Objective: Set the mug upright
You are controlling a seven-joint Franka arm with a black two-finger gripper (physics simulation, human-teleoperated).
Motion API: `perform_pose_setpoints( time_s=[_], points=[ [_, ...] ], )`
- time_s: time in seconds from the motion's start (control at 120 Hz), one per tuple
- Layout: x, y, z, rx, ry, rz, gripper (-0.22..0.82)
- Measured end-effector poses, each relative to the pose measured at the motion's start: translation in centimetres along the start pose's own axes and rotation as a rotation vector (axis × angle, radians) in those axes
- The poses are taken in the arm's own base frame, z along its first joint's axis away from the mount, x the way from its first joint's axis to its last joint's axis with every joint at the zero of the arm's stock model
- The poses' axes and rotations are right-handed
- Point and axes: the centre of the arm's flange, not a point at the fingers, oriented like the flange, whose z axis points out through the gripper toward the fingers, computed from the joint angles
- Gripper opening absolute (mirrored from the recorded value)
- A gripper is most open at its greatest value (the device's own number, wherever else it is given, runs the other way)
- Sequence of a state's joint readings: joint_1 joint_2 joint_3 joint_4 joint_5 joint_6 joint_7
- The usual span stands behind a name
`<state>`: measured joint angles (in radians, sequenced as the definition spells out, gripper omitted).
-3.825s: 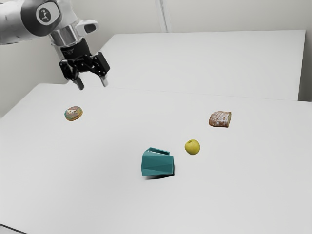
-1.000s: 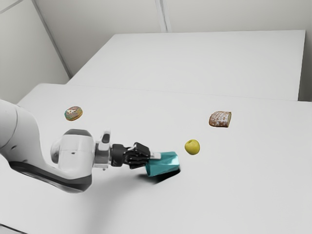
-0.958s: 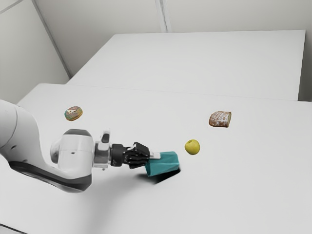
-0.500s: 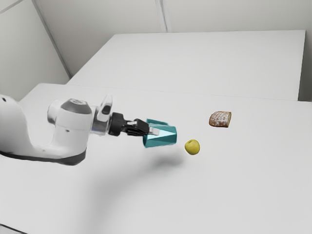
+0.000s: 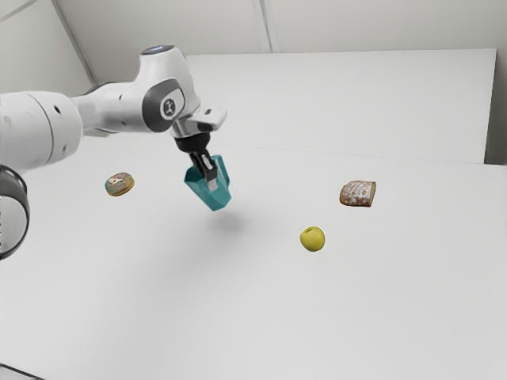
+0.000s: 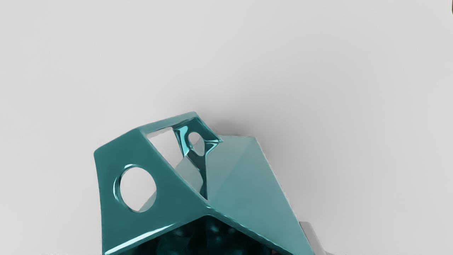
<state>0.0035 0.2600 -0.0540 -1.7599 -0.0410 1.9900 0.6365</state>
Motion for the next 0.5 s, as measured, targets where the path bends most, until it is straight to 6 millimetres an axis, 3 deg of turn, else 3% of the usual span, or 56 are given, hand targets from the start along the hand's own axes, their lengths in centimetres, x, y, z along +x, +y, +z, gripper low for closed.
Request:
perform_pose_setpoints(
  time_s=[0.258, 0.458, 0.5],
  points=[
    [0.3, -0.5, 4.5, 0.002, -0.089, -0.135, -0.18],
    [0.0, -1.0, 5.8, 0.005, -0.114, -0.228, -0.18],
    [0.0, -0.9, 5.9, 0.004, -0.116, -0.242, -0.1]
  ],
)
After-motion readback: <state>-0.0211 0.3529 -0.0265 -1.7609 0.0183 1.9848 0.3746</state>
